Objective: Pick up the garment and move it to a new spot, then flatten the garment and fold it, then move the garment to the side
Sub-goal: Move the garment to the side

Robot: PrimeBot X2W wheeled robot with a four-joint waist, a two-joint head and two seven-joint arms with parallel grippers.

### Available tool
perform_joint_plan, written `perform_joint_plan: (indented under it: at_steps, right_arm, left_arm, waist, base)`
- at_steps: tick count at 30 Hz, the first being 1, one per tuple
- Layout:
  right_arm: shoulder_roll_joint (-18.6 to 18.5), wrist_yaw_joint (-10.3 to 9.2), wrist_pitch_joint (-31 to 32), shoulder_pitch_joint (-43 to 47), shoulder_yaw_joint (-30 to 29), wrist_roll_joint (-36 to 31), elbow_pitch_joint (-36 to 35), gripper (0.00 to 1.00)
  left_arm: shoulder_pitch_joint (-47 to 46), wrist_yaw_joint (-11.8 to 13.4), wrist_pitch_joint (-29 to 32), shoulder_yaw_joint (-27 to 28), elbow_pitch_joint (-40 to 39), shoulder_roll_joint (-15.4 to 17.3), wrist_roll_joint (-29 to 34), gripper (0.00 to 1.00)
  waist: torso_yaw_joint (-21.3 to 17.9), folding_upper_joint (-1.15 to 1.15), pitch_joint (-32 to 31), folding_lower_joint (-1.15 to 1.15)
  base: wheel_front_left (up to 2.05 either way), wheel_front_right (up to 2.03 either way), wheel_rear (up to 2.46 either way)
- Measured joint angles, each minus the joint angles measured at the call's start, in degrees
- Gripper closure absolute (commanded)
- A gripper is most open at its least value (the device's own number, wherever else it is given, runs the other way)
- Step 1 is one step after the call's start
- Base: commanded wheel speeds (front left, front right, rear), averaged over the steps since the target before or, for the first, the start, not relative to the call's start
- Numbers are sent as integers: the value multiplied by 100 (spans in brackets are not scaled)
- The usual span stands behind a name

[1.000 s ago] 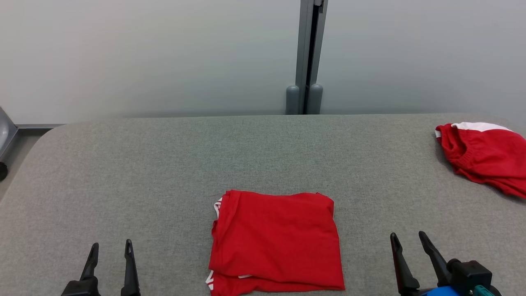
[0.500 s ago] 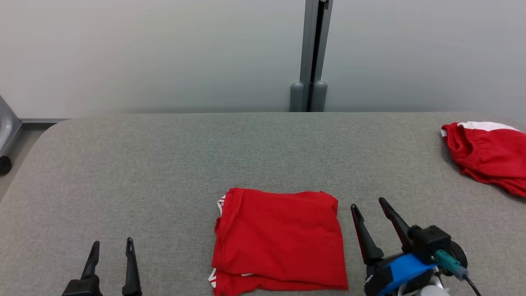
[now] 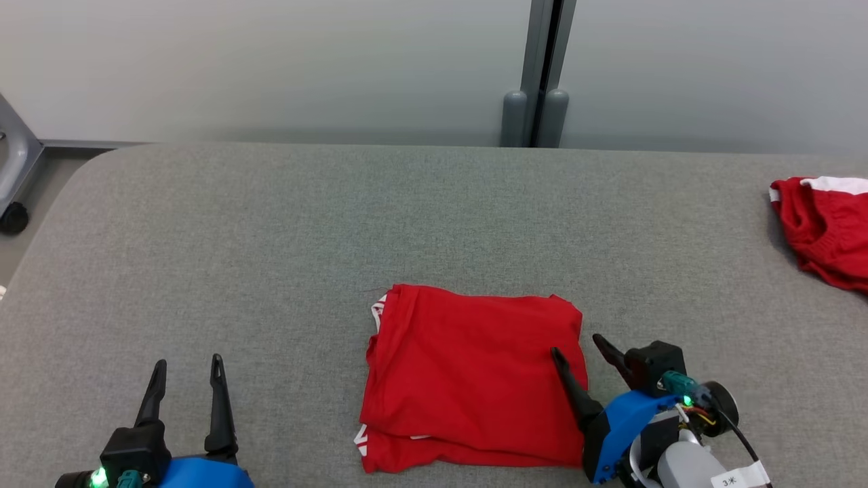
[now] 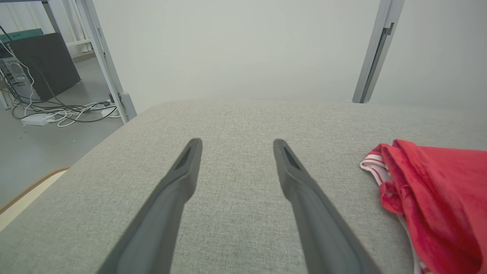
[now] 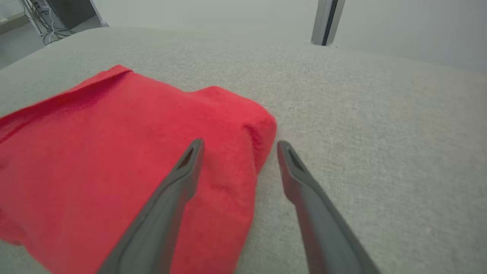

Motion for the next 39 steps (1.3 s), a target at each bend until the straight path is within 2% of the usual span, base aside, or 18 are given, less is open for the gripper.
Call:
perform_joint_plan:
  at_steps: [9,10,11,12,19,30,39]
  right_arm:
    - [2,-1,-136,-4,503,303,716,0]
    - [-14,-3,-170,-57,643,544,803,58]
    - [-20,-9,-179,-86,697,624,848,82]
    - [-19,-9,-201,-116,730,650,900,100]
    - [-80,4,-382,-744,676,409,1241,100]
    - [-1016,3,-375,-2220,759,220,1254,100]
    - [-1876,2,-345,-3227,566,486,1141,100]
  left_arm:
    - [-197,32,0,-47,-46,-36,-49,0]
    - [-211,32,0,-55,-54,-45,-49,0]
    - [-222,31,1,-60,-57,-54,-49,0]
    - [-245,25,0,-68,-58,-57,-51,0]
    - [-338,19,0,-87,-231,-73,-65,0]
    - [-671,-67,0,-250,-627,-90,-5,0]
    - [-917,-76,0,-88,-1014,111,79,0]
  waist:
    - [32,0,291,0]
    - [31,0,318,-1]
    - [32,0,328,-1]
    - [36,0,335,-1]
    - [-30,0,445,-1]
    - [-326,0,880,-1]
    - [-1019,0,1708,0]
  base:
    - [0,0,0]
    - [0,0,0]
    - [0,0,0]
    - [0,0,0]
    - [0,0,0]
    - [0,0,0]
    - [0,0,0]
